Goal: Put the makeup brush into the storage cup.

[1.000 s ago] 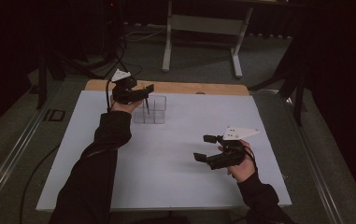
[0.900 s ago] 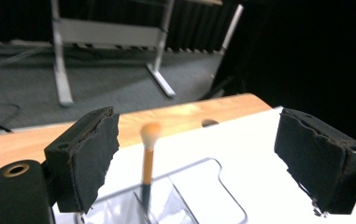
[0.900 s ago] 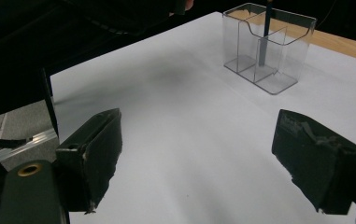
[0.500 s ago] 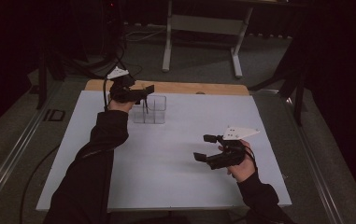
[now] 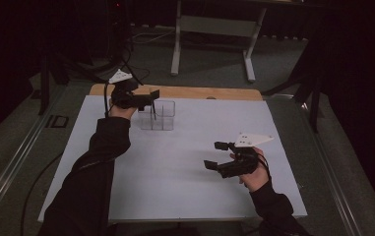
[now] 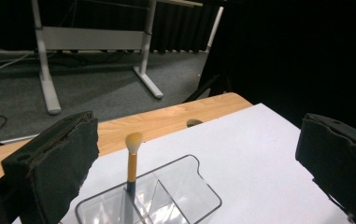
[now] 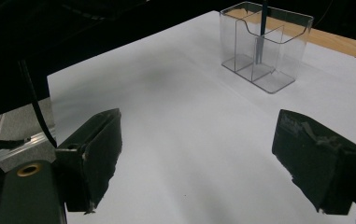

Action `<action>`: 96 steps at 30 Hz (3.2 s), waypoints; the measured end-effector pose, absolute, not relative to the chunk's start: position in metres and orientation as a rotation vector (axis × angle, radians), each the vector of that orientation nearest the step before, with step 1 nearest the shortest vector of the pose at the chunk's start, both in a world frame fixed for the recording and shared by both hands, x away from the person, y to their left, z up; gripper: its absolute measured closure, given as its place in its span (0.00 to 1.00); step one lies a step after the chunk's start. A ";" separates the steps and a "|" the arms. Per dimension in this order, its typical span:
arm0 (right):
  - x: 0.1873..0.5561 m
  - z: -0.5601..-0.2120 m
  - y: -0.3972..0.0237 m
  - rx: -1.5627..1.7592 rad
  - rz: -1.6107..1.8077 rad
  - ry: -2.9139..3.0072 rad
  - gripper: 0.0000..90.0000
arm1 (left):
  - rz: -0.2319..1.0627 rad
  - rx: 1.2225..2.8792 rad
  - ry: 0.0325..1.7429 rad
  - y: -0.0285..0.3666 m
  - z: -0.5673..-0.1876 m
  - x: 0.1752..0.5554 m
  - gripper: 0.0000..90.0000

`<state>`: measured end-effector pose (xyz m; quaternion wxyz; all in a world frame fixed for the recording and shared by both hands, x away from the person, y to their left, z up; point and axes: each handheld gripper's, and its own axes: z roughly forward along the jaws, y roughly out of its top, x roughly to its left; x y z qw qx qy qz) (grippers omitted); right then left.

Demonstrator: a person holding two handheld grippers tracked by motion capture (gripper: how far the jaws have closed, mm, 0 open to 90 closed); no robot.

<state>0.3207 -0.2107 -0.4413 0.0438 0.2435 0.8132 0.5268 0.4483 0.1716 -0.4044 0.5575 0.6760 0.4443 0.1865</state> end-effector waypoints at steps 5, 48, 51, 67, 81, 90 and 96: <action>0.321 -0.441 -0.211 0.750 1.613 2.485 0.18 | 0.427 1.595 1.039 0.176 -0.403 0.443 0.00; 0.323 -0.442 -0.212 0.751 1.613 2.477 0.18 | 0.413 1.611 0.847 0.200 -0.407 0.352 0.00; 0.323 -0.443 -0.212 0.752 1.613 2.476 0.18 | 0.413 1.613 0.827 0.200 -0.412 0.346 0.00; 0.323 -0.444 -0.213 0.755 1.605 2.468 0.17 | 0.359 1.629 0.799 0.198 -0.443 0.324 0.00; 0.323 -0.444 -0.214 0.751 1.600 2.459 0.16 | 0.315 1.665 0.780 0.194 -0.470 0.300 0.00; 0.323 -0.446 -0.213 0.746 1.589 2.465 0.16 | 0.302 1.682 0.775 0.190 -0.486 0.295 0.00; 0.323 -0.447 -0.213 0.747 1.588 2.469 0.16 | 0.312 1.701 0.760 0.186 -0.489 0.294 0.00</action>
